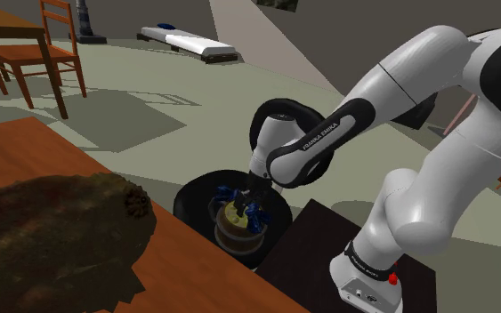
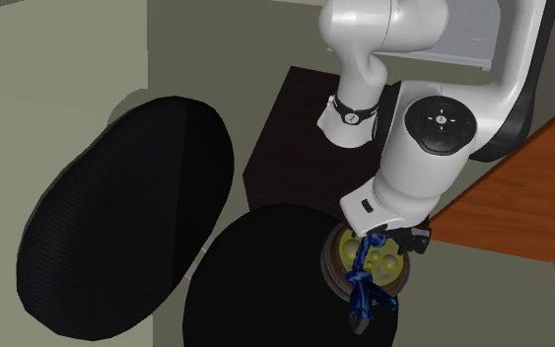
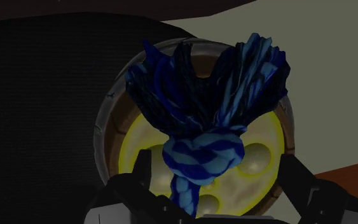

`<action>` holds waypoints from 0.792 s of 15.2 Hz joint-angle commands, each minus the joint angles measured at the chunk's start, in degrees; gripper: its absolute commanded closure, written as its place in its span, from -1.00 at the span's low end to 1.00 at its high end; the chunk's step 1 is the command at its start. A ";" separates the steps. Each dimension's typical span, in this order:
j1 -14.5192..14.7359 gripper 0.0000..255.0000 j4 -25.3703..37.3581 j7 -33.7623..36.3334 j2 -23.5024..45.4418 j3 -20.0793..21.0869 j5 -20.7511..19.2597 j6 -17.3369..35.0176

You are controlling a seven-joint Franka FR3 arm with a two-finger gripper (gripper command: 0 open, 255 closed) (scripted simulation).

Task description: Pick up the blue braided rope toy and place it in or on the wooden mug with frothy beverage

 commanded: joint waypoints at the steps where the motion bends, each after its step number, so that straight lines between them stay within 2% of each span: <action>1: -0.02 -1.00 0.04 -0.02 0.01 -0.02 -0.02 -0.03; 5: -1.60 -1.00 1.12 2.03 -8.75 -0.11 -3.14 -9.86; 12: -1.61 -1.00 1.12 2.02 -8.75 -0.10 -3.13 -9.86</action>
